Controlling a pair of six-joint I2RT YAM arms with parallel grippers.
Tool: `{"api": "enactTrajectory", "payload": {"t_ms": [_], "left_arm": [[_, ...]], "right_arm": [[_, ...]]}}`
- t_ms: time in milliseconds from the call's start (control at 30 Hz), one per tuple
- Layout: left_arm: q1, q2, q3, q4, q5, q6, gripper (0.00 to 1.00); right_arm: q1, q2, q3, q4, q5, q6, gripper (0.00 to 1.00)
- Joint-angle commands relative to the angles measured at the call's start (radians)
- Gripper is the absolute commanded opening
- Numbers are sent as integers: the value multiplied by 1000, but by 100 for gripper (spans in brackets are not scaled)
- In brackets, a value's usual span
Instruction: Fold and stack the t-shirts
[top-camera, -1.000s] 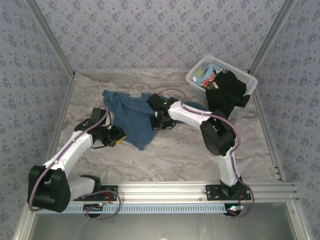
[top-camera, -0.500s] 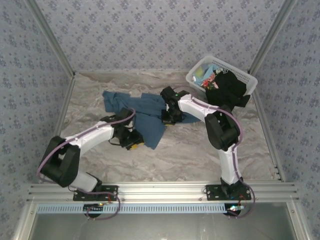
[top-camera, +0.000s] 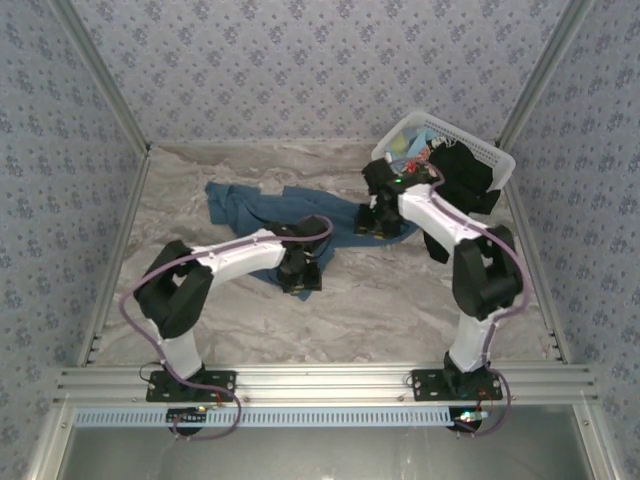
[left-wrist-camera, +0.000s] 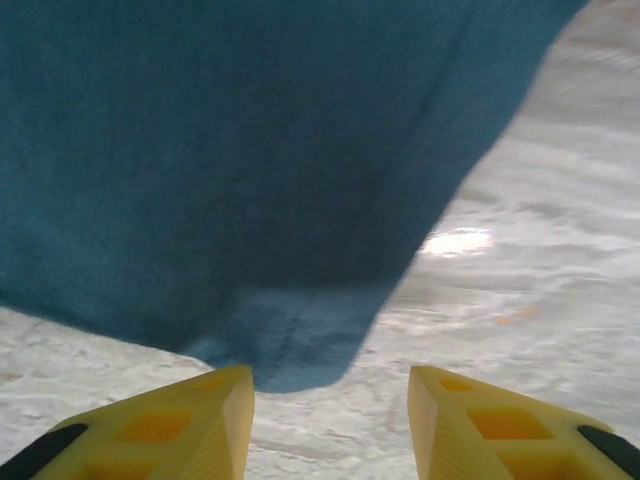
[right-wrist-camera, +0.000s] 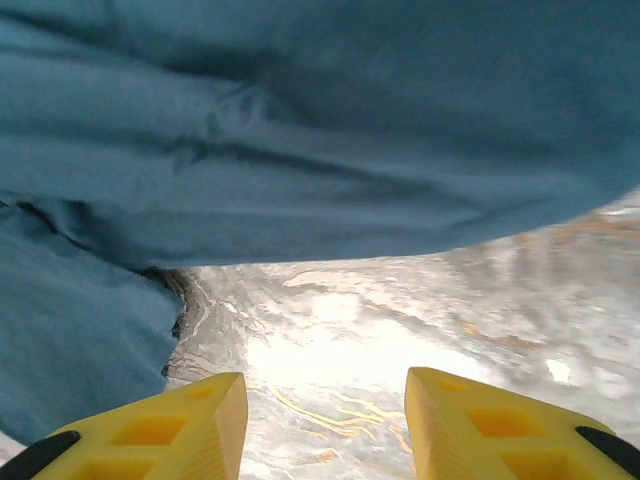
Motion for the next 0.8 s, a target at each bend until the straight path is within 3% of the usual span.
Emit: {"api": "enactTrajectory", "payload": {"t_ms": [0,133,367,433,533,567,767], "left_arm": [[-27,1,27,-99,-101,-1,49],[-23,29,17,-61,-135,-6,50],[26,86,22,44,-81,14,47],[26,103,28,45,-71,23,36],[33,92,1,13,-95,16,5],[42,66,-24,-6,-117,3,0],[182,-254,-254,-157,-237,-85,0]], "right_arm": [[-16,-43,-44,-24,4,-26,48],[-21,-76,-70,-18,-14,-28,48],[-11,-114,-112,-4,-12,-20,46],[-11,-124,-123,-16,-17,-22,46],[-22,-153,-145,-17,10,-17,45],[-29,-165,-150,-17,28,-17,44],[-81,-221,-179,1,132,-18,44]]}}
